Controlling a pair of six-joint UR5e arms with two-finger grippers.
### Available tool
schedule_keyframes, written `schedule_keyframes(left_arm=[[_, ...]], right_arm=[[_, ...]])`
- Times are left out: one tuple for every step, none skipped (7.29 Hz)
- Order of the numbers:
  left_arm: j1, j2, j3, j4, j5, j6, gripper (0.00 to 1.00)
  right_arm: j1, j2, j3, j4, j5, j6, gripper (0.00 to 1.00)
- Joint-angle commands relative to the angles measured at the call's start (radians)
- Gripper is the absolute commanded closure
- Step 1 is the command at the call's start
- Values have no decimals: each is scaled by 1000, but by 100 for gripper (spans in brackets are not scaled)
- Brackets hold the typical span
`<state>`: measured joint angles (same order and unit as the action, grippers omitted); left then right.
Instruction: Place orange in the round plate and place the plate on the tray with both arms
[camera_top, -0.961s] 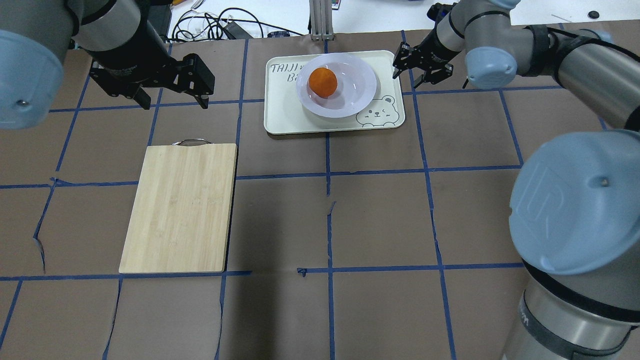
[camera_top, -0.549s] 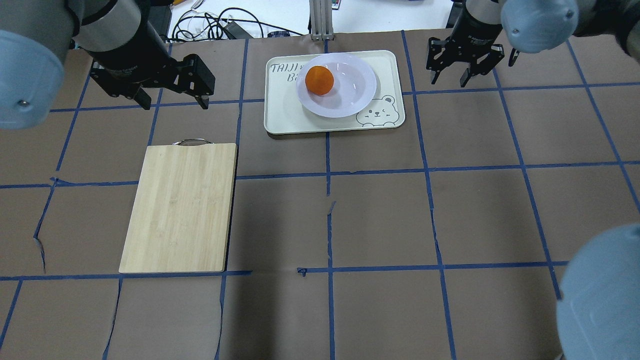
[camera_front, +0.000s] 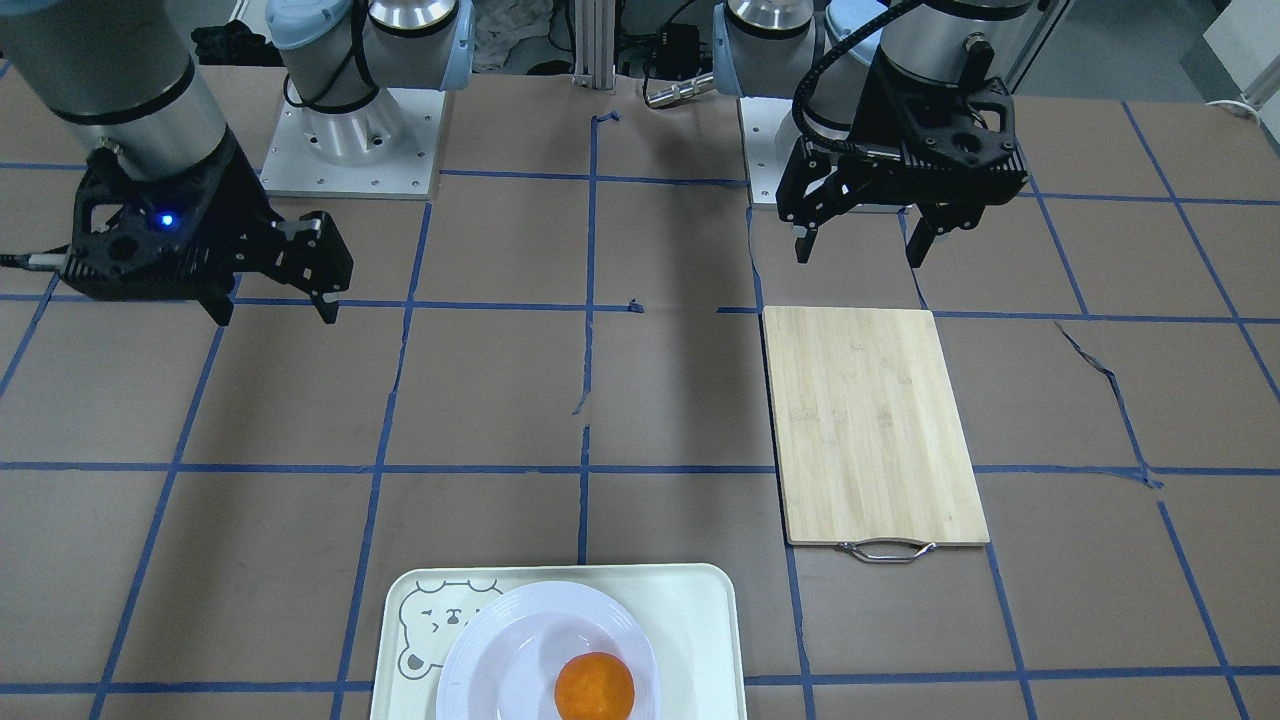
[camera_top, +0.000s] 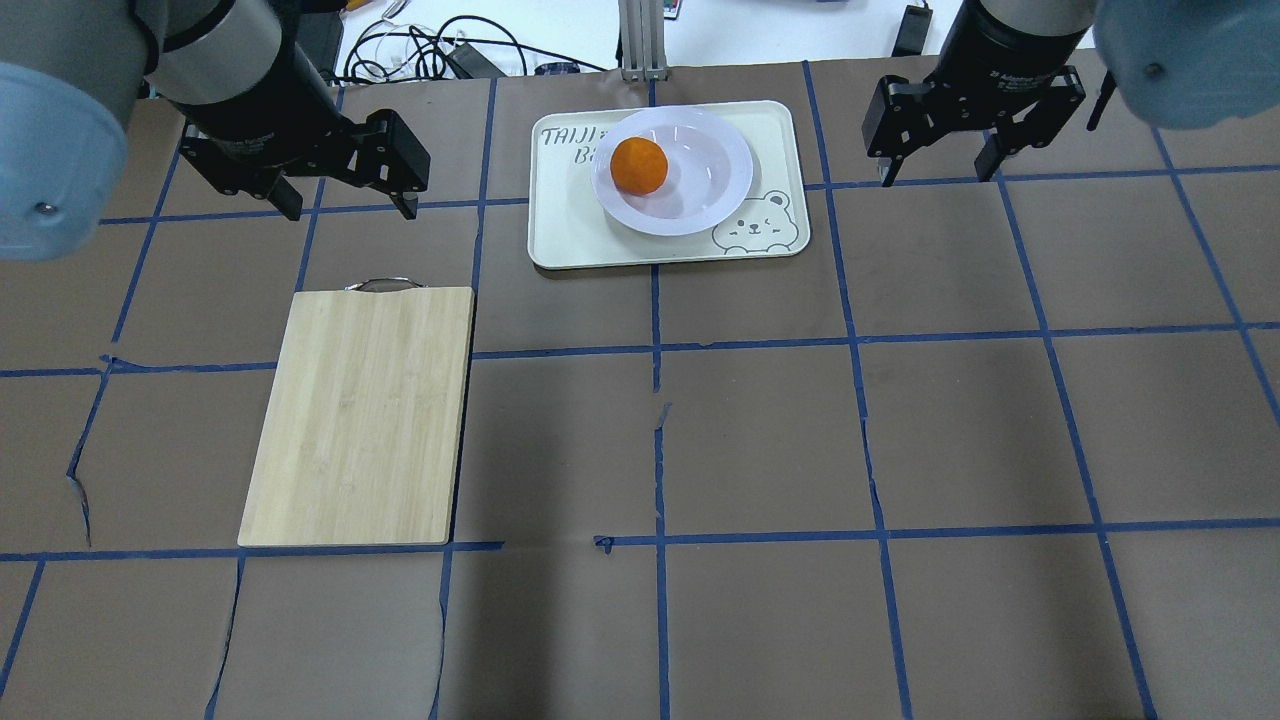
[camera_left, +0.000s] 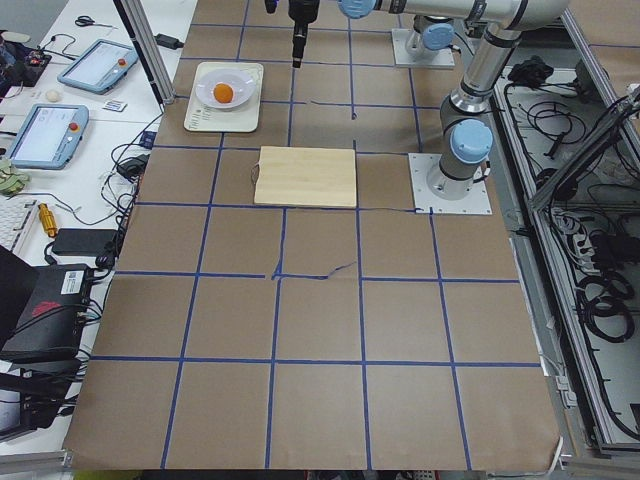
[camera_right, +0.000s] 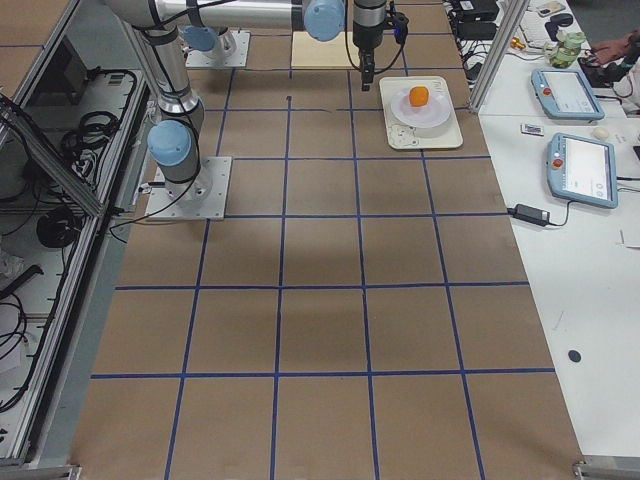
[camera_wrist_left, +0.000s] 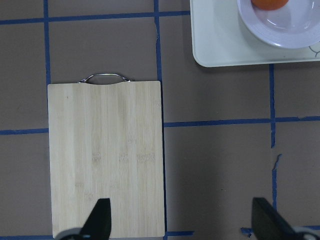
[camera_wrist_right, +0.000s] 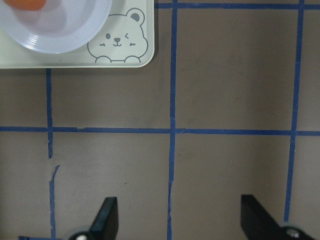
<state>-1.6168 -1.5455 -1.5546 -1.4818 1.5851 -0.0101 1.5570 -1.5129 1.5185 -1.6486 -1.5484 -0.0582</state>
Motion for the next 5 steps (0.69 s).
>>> schedule_keyframes(left_arm=[[0,-1,1,0,1,1,0],[0,-1,-1,0,1,1,0],[0,-1,1,0,1,1,0],[0,-1,-1,0,1,1,0],[0,-1,-1,0,1,1,0]], right_arm=[[2,-64,42,-5,-9,-64,0],[-8,-60,42,-3,-22,-60,0],[-2,-59,45,3,-59,-55,0],[-2,-53,48,-11,-41,-51,0],[-2,-53,46,-11,-39,-52,0]])
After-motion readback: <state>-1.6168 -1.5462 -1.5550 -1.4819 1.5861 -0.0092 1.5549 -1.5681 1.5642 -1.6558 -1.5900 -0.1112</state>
